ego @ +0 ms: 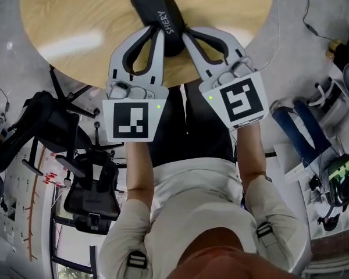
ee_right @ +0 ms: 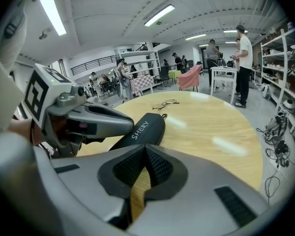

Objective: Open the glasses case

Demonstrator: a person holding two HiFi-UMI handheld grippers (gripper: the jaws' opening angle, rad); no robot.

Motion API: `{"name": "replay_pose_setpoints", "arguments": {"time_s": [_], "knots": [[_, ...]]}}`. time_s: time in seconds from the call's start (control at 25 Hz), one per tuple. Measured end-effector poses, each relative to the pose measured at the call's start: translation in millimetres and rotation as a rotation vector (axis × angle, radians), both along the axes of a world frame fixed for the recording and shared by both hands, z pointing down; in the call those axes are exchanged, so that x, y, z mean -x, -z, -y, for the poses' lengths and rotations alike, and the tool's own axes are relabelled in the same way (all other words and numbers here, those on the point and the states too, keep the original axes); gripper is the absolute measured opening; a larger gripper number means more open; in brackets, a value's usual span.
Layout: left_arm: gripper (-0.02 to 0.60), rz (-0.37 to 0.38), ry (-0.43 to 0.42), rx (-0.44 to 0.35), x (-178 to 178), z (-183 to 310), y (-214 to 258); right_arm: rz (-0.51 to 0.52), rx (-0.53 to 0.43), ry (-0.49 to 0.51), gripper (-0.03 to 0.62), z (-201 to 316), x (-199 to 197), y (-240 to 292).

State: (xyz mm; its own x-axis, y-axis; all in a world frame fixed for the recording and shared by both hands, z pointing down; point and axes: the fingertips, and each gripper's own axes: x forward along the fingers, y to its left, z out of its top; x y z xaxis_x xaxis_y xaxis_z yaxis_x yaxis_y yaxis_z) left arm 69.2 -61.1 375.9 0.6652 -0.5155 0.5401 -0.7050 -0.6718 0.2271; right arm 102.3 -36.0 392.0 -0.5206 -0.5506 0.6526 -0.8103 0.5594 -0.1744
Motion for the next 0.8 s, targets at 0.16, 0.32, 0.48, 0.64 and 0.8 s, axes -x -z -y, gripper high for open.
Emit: {"name": "replay_pose_setpoints", "arguments": {"time_s": [0.16, 0.32, 0.48, 0.64, 0.8], "knots": [[0.021, 0.000, 0.046, 0.017, 14.5, -2.9, -2.3, 0.027, 0.011, 0.032, 0.020, -8.2, 22.0, 2.0], [0.022, 0.014, 0.077, 0.017, 31.1, -3.2, 0.3, 0.059, -0.003, 0.038, 0.020, -6.8, 34.5, 9.0], [0.021, 0.009, 0.100, 0.012, 50.5, -1.9, 5.3, 0.049, -0.006, 0.069, 0.020, -2.2, 51.6, 5.6], [0.021, 0.018, 0.075, -0.021, 46.1, -0.6, 15.0, 0.054, -0.010, 0.094, 0.020, -0.4, 57.2, 10.2], [0.022, 0.085, 0.056, -0.052, 54.8, -7.0, 14.8, 0.072, -0.009, 0.108, 0.020, 5.1, 67.1, 13.5]]}}
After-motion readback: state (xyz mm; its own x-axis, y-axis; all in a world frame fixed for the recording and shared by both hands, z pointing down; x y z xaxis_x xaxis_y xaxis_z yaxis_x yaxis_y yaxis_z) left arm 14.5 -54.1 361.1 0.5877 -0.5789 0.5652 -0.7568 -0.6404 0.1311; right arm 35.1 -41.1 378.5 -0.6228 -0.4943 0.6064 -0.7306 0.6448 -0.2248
